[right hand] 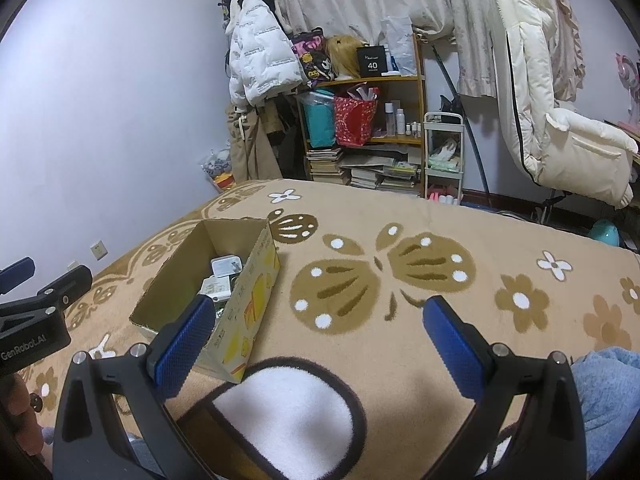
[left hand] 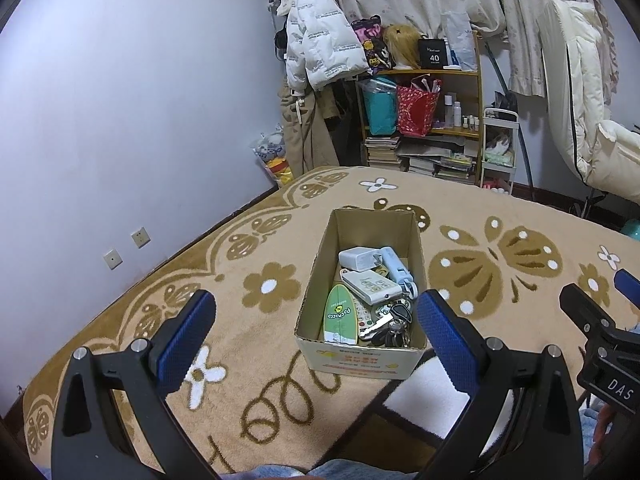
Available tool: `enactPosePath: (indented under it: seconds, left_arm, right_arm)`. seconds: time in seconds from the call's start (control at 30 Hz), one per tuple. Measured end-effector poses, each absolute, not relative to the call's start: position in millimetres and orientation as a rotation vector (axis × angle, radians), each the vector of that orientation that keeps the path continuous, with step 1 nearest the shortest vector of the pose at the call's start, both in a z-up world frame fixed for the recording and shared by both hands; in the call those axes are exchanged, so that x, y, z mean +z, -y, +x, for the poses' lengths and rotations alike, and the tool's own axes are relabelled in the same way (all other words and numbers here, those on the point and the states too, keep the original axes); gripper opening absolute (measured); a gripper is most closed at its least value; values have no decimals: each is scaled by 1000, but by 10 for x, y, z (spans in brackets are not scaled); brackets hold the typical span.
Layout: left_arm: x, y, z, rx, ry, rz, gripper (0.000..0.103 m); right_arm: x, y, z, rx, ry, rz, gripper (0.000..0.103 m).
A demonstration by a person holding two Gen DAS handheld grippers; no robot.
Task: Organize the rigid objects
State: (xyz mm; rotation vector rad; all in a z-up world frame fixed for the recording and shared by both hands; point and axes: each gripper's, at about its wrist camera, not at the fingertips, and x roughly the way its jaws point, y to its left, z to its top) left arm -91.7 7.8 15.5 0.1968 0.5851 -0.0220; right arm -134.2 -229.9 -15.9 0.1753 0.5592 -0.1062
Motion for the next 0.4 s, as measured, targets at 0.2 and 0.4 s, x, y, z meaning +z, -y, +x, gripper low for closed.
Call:
enactPosePath:
  seconds: [0.2,0.4]
  left_arm:
    - [156,-45,-929,-24,-586,208,100]
    - [152,-32,-929,-31,-592,216,100]
  right_arm:
    - [-179,2316,-1354,-104,-561,178,103]
    - [-192,2325,-1359,-105,-562,176,103]
